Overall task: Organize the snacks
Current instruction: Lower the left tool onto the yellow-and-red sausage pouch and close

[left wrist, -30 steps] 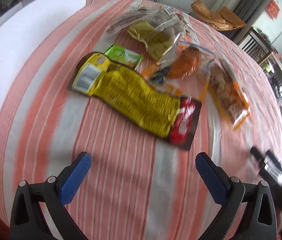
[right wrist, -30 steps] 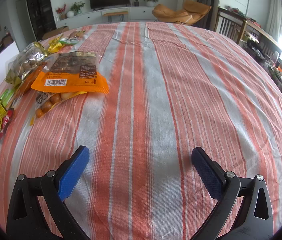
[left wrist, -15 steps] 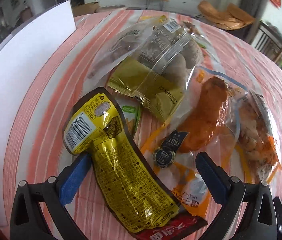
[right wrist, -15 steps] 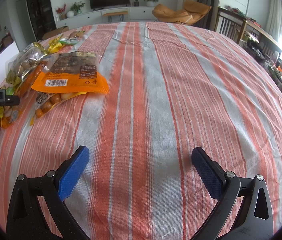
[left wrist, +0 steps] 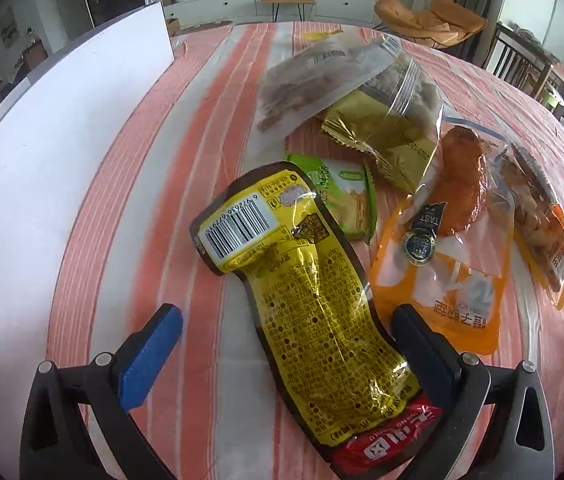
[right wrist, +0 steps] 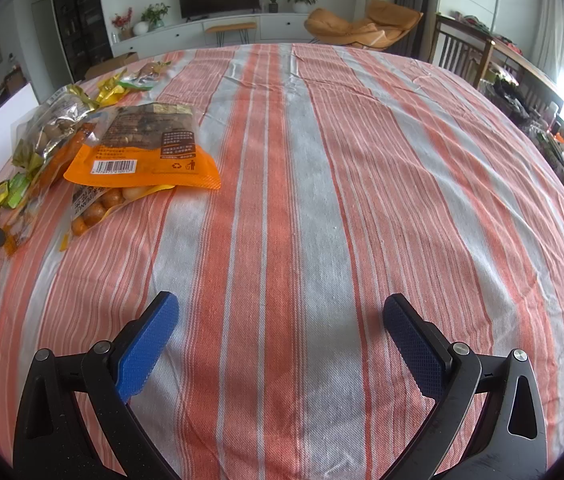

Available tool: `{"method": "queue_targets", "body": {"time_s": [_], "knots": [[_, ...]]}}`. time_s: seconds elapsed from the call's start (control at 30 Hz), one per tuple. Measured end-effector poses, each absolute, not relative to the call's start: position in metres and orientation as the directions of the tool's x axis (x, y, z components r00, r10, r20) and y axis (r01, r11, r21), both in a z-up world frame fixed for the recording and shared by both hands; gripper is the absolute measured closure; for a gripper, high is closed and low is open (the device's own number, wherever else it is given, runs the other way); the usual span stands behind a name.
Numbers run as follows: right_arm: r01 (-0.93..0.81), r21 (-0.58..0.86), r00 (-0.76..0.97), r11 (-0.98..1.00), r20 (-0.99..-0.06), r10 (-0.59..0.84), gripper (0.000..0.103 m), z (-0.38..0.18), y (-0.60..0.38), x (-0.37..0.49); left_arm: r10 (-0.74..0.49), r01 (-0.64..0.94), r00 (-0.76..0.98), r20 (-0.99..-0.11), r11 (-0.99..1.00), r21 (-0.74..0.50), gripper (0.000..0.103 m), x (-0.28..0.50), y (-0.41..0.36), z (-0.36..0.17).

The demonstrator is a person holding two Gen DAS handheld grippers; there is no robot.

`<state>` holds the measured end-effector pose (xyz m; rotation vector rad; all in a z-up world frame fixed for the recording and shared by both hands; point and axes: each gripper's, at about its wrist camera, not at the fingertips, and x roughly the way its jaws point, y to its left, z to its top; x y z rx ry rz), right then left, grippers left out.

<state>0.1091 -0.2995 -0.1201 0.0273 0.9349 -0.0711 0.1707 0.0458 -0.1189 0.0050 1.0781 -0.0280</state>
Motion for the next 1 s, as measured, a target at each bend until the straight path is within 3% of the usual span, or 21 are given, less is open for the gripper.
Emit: {"method": "queue_targets", "body": {"time_s": [0.37,0.8,0.83,0.93,1.0], "knots": [[0.073,-0.007,0.592,0.997,-0.805,-0.049,0.000,-0.120,-0.299,0.109,-0.036,0.058,0.538,-0.842,0.998,-0.006,0.000,0.162,0.049,-0.122],[0.073,-0.007,0.592,0.997,-0.805,-0.049,0.000,-0.120,-0.299,0.109,-0.054,0.095,0.476,-0.878,0.995,-0.010,0.001,0.176,0.054,-0.120],[0.073,-0.007,0.592,0.997,-0.805,-0.049,0.000,-0.120,-0.299,0.109,-0.056,0.096,0.487,-0.872,0.995,-0.010,0.006,0.171,0.054,-0.119],[0.073,-0.007,0.592,0.997,-0.805,-0.049,0.000,-0.120,-0.299,0.109,-0.073,0.131,0.528,-0.846,0.991,-0.003,0.044,0.158,0.051,-0.112],[0.073,-0.007,0.592,0.997,-0.805,-0.049,0.000,-0.120,-0.299,0.109,-0.091,0.153,0.528,-0.844,0.988,-0.011,0.053,0.150,0.050,-0.110]]}}
